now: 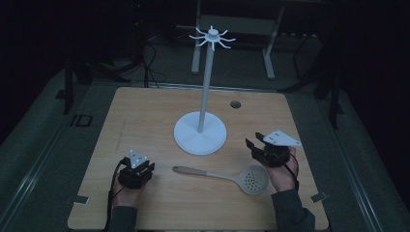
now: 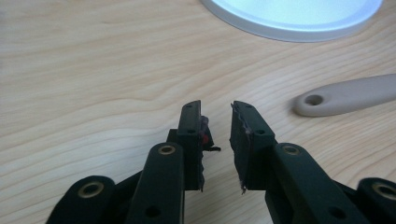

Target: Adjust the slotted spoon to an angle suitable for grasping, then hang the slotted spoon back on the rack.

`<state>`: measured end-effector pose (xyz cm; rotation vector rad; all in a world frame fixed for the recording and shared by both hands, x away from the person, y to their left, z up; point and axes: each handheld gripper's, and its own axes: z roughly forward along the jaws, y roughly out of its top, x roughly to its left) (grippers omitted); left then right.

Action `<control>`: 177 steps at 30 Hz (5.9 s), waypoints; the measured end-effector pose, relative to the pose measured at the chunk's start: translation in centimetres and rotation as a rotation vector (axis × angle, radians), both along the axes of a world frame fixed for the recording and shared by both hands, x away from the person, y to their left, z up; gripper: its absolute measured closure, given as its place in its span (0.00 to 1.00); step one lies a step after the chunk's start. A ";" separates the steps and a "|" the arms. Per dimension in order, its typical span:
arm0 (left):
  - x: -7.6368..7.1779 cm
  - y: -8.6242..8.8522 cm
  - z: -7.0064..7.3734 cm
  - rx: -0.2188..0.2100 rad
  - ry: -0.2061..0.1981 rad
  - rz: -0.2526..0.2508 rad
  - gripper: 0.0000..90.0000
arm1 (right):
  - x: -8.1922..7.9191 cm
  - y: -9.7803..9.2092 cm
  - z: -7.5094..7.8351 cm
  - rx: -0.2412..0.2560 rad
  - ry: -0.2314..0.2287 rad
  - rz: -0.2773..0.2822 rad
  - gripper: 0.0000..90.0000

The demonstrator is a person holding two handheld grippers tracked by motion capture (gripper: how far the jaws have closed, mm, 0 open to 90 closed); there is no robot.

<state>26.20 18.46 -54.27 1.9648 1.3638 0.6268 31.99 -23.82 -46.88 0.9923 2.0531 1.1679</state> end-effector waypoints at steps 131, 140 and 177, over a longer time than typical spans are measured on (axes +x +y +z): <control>-0.6 3.3 -1.1 -0.003 -0.046 0.080 0.63 | 3.5 9.8 -6.1 -0.344 0.419 0.432 0.82; -0.6 3.3 -1.2 -0.001 -0.041 0.079 0.63 | 5.0 7.3 -6.6 -0.305 0.483 0.290 0.82; -0.5 3.3 -1.2 -0.003 -0.041 0.079 0.63 | 5.7 9.5 -6.6 -0.381 0.515 0.313 0.81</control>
